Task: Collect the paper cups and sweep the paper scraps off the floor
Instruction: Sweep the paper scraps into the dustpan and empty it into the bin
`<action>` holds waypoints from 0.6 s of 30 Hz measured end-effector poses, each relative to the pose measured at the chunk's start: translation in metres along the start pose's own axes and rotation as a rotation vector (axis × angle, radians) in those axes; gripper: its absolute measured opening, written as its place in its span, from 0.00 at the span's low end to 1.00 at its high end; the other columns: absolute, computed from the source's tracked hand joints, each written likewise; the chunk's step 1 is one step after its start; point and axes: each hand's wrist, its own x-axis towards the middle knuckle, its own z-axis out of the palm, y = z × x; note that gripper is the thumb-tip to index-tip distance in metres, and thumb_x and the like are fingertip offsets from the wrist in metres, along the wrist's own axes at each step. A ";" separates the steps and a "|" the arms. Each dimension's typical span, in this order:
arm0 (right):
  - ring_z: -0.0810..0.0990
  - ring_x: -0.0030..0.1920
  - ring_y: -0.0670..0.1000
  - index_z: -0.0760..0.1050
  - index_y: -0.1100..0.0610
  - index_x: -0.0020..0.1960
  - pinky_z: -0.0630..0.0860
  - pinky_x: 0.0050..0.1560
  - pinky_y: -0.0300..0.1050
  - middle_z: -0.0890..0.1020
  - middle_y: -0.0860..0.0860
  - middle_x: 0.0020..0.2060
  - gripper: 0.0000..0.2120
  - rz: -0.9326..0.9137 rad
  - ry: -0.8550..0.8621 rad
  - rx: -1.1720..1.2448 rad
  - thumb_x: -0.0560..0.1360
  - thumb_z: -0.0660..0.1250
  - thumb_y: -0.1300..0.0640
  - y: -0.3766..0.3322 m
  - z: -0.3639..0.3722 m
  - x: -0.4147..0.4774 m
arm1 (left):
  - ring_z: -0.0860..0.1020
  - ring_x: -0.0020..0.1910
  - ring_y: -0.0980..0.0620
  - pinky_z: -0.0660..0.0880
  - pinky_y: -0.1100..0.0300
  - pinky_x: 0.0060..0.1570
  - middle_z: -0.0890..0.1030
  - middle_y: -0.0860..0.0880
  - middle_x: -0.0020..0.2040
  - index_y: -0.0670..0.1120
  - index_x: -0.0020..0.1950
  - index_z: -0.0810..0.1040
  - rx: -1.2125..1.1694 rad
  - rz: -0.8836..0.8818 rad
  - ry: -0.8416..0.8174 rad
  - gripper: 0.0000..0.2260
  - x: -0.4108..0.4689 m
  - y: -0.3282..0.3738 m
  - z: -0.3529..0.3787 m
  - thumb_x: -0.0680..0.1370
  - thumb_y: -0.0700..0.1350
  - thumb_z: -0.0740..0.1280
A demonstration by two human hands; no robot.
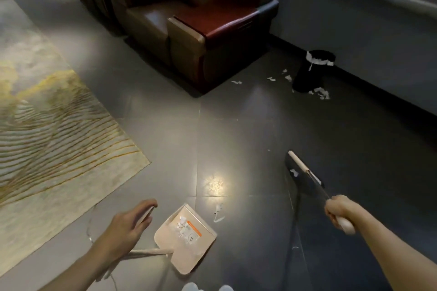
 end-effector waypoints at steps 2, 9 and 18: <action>0.73 0.25 0.55 0.73 0.69 0.42 0.70 0.29 0.45 0.75 0.60 0.27 0.06 0.029 -0.038 0.073 0.71 0.57 0.70 0.005 -0.003 0.016 | 0.78 0.44 0.57 0.71 0.68 0.48 0.77 0.55 0.58 0.59 0.58 0.69 -0.006 -0.006 0.001 0.10 0.005 0.002 0.010 0.80 0.46 0.62; 0.70 0.23 0.50 0.69 0.65 0.51 0.69 0.25 0.40 0.74 0.57 0.26 0.08 0.023 -0.289 0.164 0.74 0.55 0.68 -0.011 0.032 -0.027 | 0.80 0.51 0.50 0.71 0.63 0.49 0.79 0.53 0.57 0.59 0.59 0.69 0.036 0.065 -0.027 0.10 0.028 0.018 0.023 0.80 0.46 0.62; 0.72 0.27 0.48 0.69 0.60 0.64 0.71 0.32 0.41 0.75 0.53 0.31 0.21 -0.114 -0.587 -0.009 0.71 0.56 0.65 -0.048 0.106 -0.159 | 0.77 0.37 0.55 0.72 0.68 0.39 0.79 0.51 0.54 0.53 0.63 0.71 0.043 0.159 -0.009 0.12 0.044 0.029 0.029 0.80 0.43 0.62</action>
